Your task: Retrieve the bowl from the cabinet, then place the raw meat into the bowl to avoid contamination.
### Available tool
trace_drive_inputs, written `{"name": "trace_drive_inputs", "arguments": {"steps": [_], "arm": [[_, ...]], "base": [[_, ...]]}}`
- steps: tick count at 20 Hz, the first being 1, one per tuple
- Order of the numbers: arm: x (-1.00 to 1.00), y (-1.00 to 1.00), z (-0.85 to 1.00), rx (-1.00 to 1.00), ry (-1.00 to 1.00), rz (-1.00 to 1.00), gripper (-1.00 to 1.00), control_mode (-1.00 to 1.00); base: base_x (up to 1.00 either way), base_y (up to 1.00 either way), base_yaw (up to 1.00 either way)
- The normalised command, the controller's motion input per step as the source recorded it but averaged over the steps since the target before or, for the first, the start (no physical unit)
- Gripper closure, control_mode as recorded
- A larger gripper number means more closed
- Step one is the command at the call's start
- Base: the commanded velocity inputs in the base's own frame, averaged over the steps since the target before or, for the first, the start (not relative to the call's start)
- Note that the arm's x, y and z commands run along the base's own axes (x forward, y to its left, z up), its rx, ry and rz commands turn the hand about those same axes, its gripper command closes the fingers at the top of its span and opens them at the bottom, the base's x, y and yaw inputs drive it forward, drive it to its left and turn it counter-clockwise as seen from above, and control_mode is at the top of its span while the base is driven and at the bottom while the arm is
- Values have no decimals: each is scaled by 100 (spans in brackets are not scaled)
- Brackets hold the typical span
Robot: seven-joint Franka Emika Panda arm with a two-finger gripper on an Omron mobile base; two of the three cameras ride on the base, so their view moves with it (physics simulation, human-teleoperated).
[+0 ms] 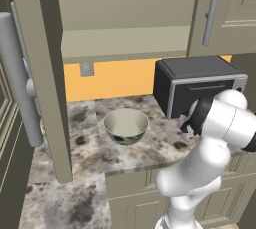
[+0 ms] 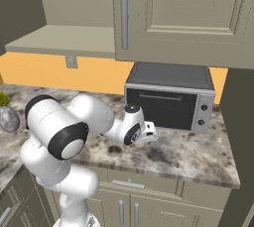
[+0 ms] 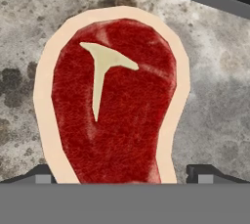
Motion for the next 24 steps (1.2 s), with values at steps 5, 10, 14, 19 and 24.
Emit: {"name": "trace_drive_inputs", "arguments": {"steps": [5,10,14,19,24], "arm": [[0,0,-8,0,4,0,100,-100],[0,0,-10,0,3,0,100,-100],[0,0,-8,0,2,0,100,-100],[0,0,-1,0,0,0,100,-100],[0,0,0,0,0,0,100,-100]], "base": [[0,0,0],[0,0,0],[0,0,0],[0,0,0],[0,0,0]]}}
